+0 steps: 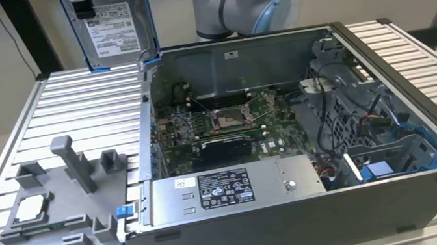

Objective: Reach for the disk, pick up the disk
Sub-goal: 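Pick up the disk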

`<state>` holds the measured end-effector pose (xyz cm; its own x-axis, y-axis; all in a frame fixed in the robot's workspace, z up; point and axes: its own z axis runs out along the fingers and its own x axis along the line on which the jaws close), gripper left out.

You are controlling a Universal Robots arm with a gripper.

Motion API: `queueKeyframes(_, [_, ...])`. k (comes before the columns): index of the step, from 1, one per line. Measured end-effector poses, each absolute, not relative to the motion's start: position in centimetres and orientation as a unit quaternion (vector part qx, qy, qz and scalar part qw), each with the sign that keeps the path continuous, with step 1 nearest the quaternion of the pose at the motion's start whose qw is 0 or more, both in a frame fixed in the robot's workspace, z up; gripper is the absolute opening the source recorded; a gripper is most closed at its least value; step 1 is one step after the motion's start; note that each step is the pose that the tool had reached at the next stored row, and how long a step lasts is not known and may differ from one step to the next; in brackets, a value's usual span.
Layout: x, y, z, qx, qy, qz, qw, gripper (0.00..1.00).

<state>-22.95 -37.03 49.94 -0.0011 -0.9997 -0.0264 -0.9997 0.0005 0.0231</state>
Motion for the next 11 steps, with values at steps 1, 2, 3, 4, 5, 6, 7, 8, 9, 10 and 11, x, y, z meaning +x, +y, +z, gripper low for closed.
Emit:
queueKeyframes(1, [-22.7, -37.0, 49.9, -0.707, 0.707, 0.018, 0.001, 0.0])
queueKeyframes(2, [-22.5, -37.0, 49.9, -0.707, 0.707, 0.018, 0.001, 0.0])
queueKeyframes(3, [-22.2, -37.0, 49.9, -0.707, 0.707, 0.018, 0.001, 0.0])
queueKeyframes(4, [-22.0, -37.0, 49.9, -0.707, 0.707, 0.018, 0.001, 0.0])
queueKeyframes(5, [-21.7, -37.0, 49.9, -0.707, 0.707, 0.018, 0.001, 0.0])
queueKeyframes(6, [-21.5, -37.0, 49.9, -0.707, 0.707, 0.018, 0.001, 0.0])
queueKeyframes(7, [-21.2, -37.0, 49.9, -0.707, 0.707, 0.018, 0.001, 0.0])
queueKeyframes(8, [-21.0, -37.0, 49.9, -0.707, 0.707, 0.018, 0.001, 0.0])
queueKeyframes(9, [-20.7, -37.0, 49.9, -0.707, 0.707, 0.018, 0.001, 0.0])
queueKeyframes(10, [-20.5, -37.0, 49.9, -0.707, 0.707, 0.018, 0.001, 0.0])
queueKeyframes(11, [-20.2, -37.0, 49.9, -0.707, 0.707, 0.018, 0.001, 0.0])
